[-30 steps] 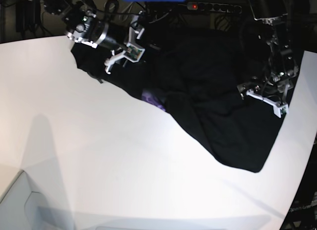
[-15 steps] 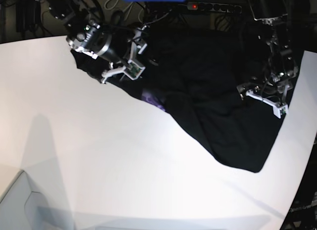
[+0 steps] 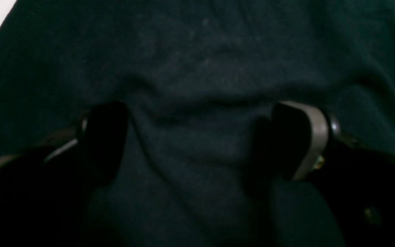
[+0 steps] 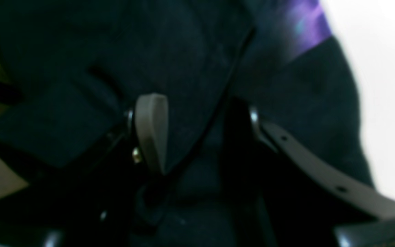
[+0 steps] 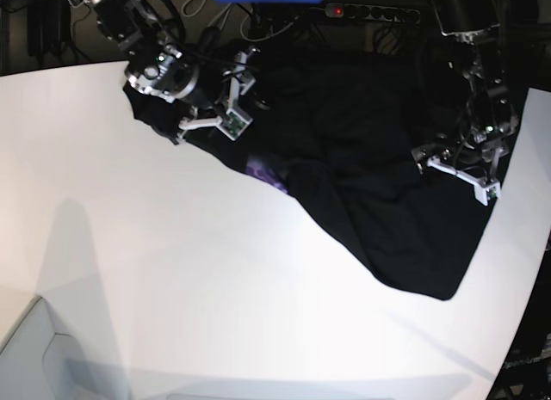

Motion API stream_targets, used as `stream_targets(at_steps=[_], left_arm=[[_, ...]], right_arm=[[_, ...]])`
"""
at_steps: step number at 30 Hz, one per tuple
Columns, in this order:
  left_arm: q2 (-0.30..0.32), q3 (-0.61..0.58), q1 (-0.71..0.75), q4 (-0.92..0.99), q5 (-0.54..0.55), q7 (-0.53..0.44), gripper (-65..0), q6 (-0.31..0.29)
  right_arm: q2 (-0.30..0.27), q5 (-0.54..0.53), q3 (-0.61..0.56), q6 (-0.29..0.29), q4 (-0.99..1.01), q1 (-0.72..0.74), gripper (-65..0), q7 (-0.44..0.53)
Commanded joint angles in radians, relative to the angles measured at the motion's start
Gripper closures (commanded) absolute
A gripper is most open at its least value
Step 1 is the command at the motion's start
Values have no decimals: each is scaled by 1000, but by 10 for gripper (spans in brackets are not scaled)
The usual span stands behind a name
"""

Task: Layout the t-shirt on the table in an organized manner, then fold the t-shirt properly
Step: 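Pull the shirt back out flat with the right gripper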

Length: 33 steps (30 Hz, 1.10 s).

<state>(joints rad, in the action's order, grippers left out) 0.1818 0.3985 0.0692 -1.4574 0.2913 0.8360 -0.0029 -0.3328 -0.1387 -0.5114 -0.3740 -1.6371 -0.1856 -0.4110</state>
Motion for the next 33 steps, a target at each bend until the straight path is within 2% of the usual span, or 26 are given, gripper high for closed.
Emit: stream_targets(at_steps=[1,3,7,11,16,20,23,27,33], left_arm=[[3,0,-6,-6,15,19,-650,1],[3,0,-6,-6,15,19,-650,1],[3,1,-6,-6,15,19,-650,1],[3,3,-6,-6,15,19,-650,1],[3,0,2,-6,15,24,-650,1],[-25,6,5,-6,15,26,-650,1],[-35,6,13,-16,15,27,-650,-1],[-40,-2,8,-18,15,27,-650,-1],[-54,3,4,-18,15,27,-650,-1]], right_arm=[[-4,-9,4,-3,-10,7,-286,24],[-4,-9,3,-1,-4,8,-229,25],[4,-9,7,3,-4,47,0,17],[10,-9,86,5,-13,96,0,17],[25,-8,164,-3,16,249,0,17],[30,-8,167,-3,169,436,0,17],[50,-9,164,-3,355,581,0,37],[80,-9,162,-3,677,779,0,131],[110,-8,161,-3,1098,1004,0,381]])
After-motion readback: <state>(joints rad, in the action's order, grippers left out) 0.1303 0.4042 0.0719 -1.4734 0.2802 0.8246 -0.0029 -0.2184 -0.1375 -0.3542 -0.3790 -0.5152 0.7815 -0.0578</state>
